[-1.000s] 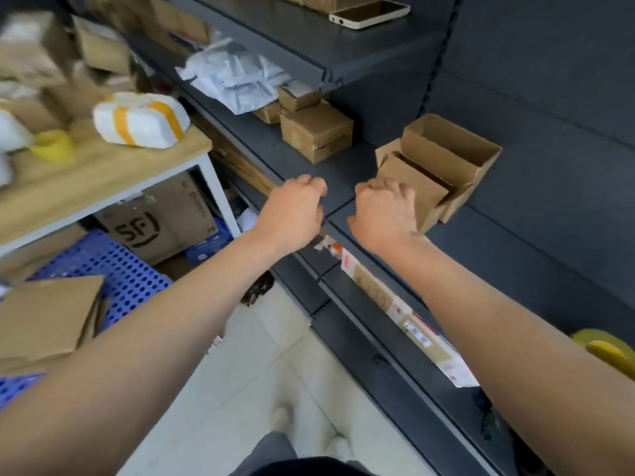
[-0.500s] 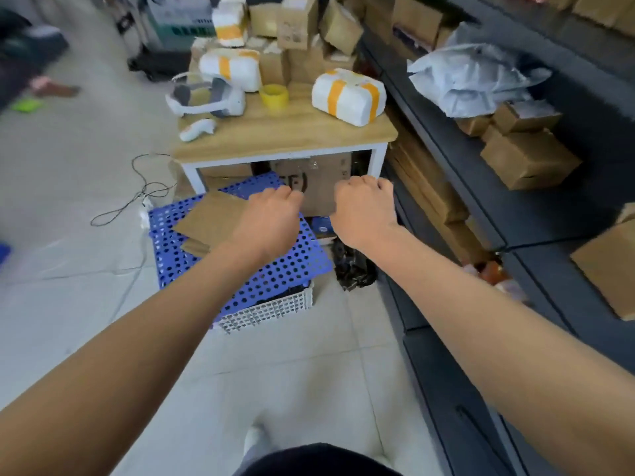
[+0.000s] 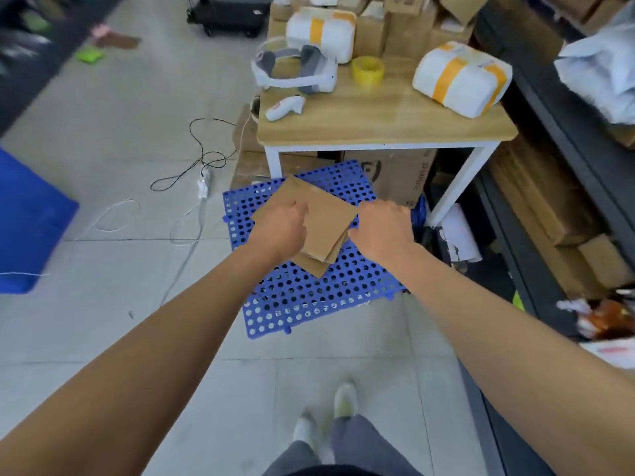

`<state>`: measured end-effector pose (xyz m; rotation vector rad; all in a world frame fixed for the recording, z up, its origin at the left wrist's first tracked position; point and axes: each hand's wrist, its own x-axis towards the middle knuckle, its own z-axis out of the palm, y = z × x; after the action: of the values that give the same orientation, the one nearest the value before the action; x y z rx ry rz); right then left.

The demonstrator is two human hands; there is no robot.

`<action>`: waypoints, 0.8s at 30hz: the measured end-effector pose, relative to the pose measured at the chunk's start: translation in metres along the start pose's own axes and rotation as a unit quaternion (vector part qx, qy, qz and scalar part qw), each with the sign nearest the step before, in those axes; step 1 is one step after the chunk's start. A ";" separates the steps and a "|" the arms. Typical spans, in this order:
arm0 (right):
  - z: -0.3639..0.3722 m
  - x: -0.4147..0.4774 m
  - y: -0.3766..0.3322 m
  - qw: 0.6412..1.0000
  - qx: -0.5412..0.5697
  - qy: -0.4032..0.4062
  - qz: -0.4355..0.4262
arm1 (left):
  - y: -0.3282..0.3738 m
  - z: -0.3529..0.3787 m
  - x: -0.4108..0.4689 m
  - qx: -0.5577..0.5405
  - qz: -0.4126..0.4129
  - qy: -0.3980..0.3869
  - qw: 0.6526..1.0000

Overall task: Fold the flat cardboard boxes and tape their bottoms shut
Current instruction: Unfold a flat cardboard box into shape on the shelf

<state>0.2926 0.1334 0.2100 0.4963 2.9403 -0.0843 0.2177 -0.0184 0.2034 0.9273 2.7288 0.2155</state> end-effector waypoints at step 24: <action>0.127 0.174 -0.072 0.938 0.162 -0.119 0.282 | -0.182 0.077 0.218 -0.005 0.017 -0.185 0.983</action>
<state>0.1248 0.1108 0.0584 1.2551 2.4427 -0.5185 -0.0325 -0.0225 0.0486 0.9078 2.3701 0.0540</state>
